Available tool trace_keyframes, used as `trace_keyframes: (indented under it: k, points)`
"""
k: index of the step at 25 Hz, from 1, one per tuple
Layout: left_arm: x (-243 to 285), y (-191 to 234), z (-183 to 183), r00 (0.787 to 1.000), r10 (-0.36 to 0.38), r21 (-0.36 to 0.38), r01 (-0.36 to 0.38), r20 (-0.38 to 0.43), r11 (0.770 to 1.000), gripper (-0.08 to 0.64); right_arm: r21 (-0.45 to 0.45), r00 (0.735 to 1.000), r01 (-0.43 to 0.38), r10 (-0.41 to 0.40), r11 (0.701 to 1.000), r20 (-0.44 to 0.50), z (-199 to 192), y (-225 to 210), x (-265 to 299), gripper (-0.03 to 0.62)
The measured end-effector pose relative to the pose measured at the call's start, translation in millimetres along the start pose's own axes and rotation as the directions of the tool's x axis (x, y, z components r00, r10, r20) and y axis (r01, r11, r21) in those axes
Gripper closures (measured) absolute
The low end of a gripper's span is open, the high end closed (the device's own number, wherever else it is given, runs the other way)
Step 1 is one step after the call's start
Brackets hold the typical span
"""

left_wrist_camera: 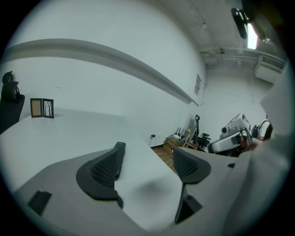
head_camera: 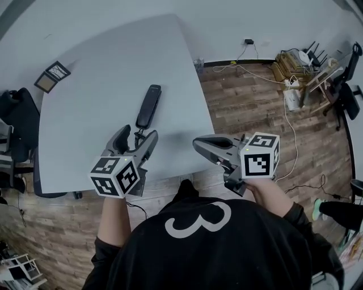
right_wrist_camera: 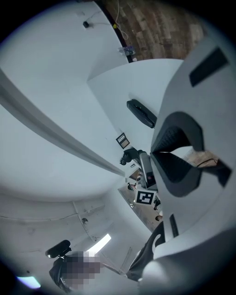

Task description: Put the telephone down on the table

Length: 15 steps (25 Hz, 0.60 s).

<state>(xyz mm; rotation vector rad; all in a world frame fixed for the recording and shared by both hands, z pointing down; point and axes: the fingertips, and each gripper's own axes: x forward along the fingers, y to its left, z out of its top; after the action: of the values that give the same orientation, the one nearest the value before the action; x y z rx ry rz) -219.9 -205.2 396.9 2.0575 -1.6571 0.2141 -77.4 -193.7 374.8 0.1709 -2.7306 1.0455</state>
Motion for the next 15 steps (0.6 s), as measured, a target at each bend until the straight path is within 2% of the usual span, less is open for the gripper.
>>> trace_keyframes:
  k: [4,6,8,11,12,15]
  points:
    - [-39.3,-70.8,3.4,0.990,-0.136,-0.068,0.139,0.042,0.988,0.199,-0.020,0.998,-0.035,0.036,0.999,0.047,-7.7,29.9,-26.4,0.583]
    - [-61.1,-101.2,3.9,0.981,-0.179,-0.109,0.186,0.070,0.977,0.298,-0.048,0.996,-0.050,0.053,0.998,0.065,-12.1,48.8,-40.7,0.583]
    - [-86.4,-132.7,0.1,0.972,-0.211,-0.132,0.223,0.101,0.966,0.363,-0.083,0.994,-0.062,0.068,0.995,0.083,-20.1,70.4,-60.7,0.583]
    - [-122.8,-177.3,-8.1,0.960,-0.235,-0.114,0.252,0.150,0.961,0.458,-0.124,0.989,-0.082,0.096,0.989,0.115,-37.0,102.0,-96.2,0.583]
    - [-128.5,-184.9,-8.1,0.957,-0.241,-0.103,0.259,0.160,0.960,0.495,-0.132,0.987,-0.084,0.100,0.988,0.126,-39.3,107.8,-102.8,0.583]
    - [-129.0,-188.9,-0.9,0.948,-0.273,-0.069,0.287,0.166,0.955,0.541,-0.138,0.983,-0.073,0.095,0.988,0.157,-35.7,112.8,-107.2,0.583]
